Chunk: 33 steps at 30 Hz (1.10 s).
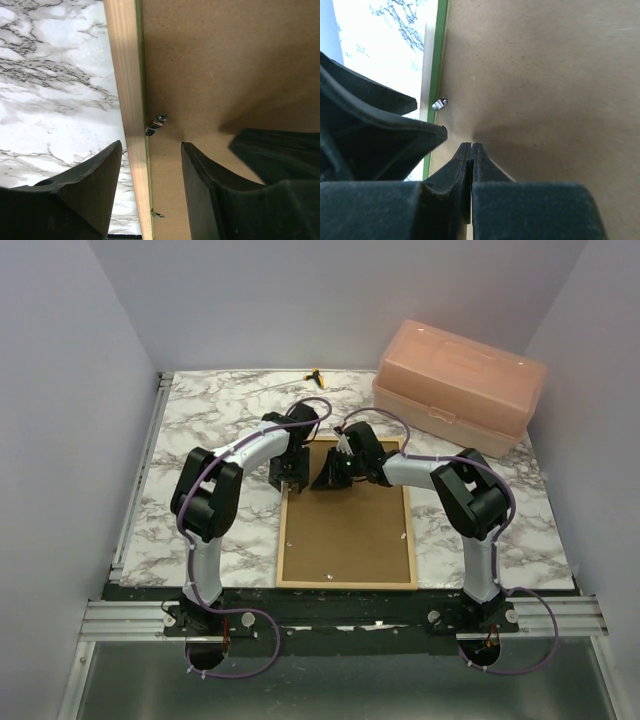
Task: Put the photo into the frame
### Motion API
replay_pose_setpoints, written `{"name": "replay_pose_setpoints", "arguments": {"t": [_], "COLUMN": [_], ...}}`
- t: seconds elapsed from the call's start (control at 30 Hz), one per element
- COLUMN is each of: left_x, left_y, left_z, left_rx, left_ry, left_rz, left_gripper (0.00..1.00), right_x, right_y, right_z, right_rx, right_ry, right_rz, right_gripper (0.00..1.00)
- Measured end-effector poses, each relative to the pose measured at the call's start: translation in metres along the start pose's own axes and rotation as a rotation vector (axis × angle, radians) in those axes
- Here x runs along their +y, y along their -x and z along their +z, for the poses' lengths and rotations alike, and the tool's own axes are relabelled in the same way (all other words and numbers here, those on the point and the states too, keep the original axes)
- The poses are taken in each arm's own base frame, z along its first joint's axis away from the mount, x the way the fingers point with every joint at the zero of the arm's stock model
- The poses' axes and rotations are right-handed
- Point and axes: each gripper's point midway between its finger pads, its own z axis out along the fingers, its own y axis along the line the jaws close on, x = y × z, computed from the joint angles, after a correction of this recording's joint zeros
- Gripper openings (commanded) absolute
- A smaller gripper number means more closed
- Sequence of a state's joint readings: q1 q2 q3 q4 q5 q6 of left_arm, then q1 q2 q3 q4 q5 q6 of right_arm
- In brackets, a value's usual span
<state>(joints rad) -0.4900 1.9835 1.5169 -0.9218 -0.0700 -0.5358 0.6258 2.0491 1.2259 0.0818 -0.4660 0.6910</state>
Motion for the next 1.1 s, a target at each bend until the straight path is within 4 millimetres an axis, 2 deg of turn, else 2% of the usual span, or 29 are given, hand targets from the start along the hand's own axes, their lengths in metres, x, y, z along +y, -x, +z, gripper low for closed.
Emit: {"name": "replay_pose_setpoints", "arguments": {"t": [0.1, 0.23, 0.4, 0.5, 0.63, 0.87, 1.0, 1.1], "left_x": [0.005, 0.012, 0.016, 0.015, 0.012, 0.014, 0.014, 0.014], "left_y": [-0.003, -0.002, 0.001, 0.001, 0.001, 0.0, 0.0, 0.0], "left_z": [0.004, 0.009, 0.011, 0.012, 0.013, 0.013, 0.012, 0.011], "left_rx": [0.011, 0.014, 0.011, 0.012, 0.013, 0.022, 0.021, 0.005], "left_ry": [0.038, 0.084, 0.112, 0.117, 0.114, 0.114, 0.079, 0.041], "left_rz": [0.007, 0.003, -0.004, -0.002, -0.001, 0.005, -0.004, -0.01], "left_gripper": [0.44, 0.44, 0.41, 0.31, 0.13, 0.0, 0.0, 0.14], "right_x": [-0.004, -0.007, -0.007, -0.006, -0.005, -0.003, -0.003, -0.004], "right_y": [0.005, 0.011, 0.007, 0.007, 0.006, 0.005, 0.004, 0.0], "right_z": [-0.009, -0.015, -0.015, -0.015, -0.015, -0.016, -0.016, -0.019], "right_rx": [-0.016, -0.031, -0.018, -0.016, -0.013, -0.005, -0.002, 0.003], "right_ry": [-0.005, -0.006, 0.003, 0.006, 0.012, 0.024, 0.024, 0.019], "right_rz": [0.01, 0.019, 0.021, 0.021, 0.02, 0.019, 0.02, 0.021], "right_gripper": [0.02, 0.02, 0.01, 0.02, 0.02, 0.02, 0.02, 0.06]}}
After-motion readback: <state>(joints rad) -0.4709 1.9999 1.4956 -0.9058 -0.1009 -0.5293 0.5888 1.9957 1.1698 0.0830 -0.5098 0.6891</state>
